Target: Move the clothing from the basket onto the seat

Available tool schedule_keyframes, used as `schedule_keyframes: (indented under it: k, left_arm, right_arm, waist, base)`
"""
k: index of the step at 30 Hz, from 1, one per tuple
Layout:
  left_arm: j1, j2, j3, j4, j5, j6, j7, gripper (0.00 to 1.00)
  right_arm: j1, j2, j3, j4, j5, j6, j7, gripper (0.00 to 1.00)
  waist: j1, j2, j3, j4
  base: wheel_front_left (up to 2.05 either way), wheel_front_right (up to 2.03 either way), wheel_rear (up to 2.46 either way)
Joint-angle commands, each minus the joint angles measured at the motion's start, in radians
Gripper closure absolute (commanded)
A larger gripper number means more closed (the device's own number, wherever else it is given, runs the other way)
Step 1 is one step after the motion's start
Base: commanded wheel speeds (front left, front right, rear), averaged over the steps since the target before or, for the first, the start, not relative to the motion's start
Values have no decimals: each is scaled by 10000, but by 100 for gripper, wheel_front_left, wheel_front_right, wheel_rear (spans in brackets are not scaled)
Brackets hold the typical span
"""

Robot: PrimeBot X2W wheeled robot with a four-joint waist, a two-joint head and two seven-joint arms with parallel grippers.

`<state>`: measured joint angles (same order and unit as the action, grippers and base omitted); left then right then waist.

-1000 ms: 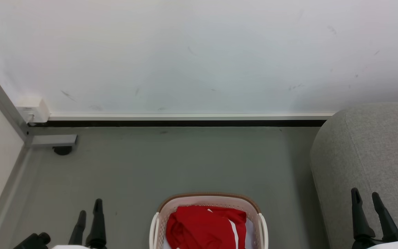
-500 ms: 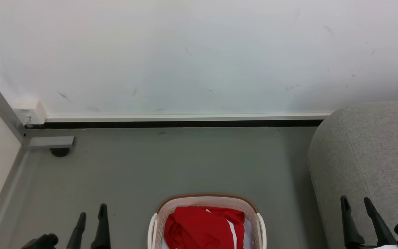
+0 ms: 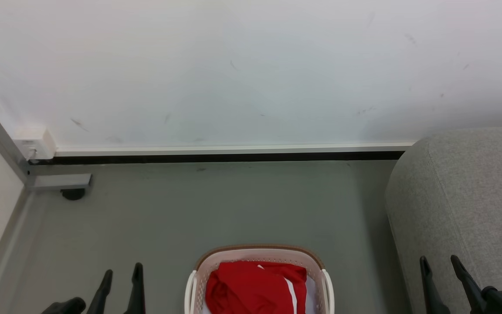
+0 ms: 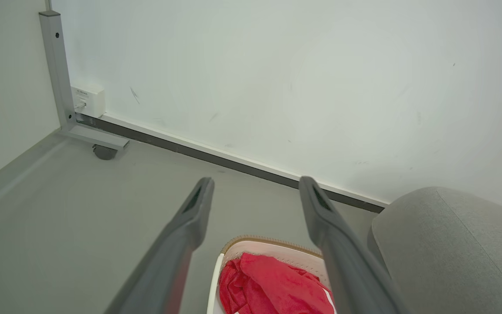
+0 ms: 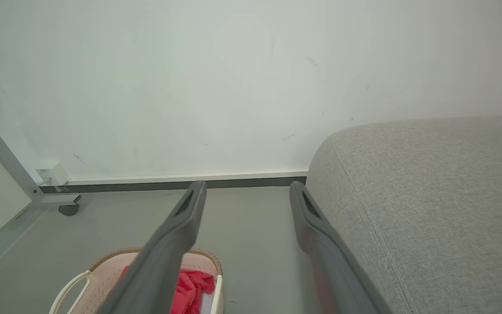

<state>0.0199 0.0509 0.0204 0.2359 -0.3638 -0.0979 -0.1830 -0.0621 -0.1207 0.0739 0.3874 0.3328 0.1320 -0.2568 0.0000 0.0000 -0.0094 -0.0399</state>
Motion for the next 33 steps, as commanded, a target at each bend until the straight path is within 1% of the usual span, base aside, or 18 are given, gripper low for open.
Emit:
schedule_keyframes:
  k: [1,15,33]
  left_arm:
    - [29,129,-7,-31,350,-67,-89,0]
    - [224,192,-190,180,1593,-168,-410,0]
    - [362,277,-369,414,2861,-308,-739,0]
  right_arm:
    - [0,18,-90,6,-358,-17,-61,0]
    - [63,305,-362,245,-1670,-19,-65,0]
    - [201,632,-682,507,-3454,-23,-77,0]
  waist:
    - [0,0,3,-6]
    - [0,0,-9,-136]
    - [0,0,61,-309]
  base:
    - [0,0,0]
    - [0,0,0]
    - [0,0,0]
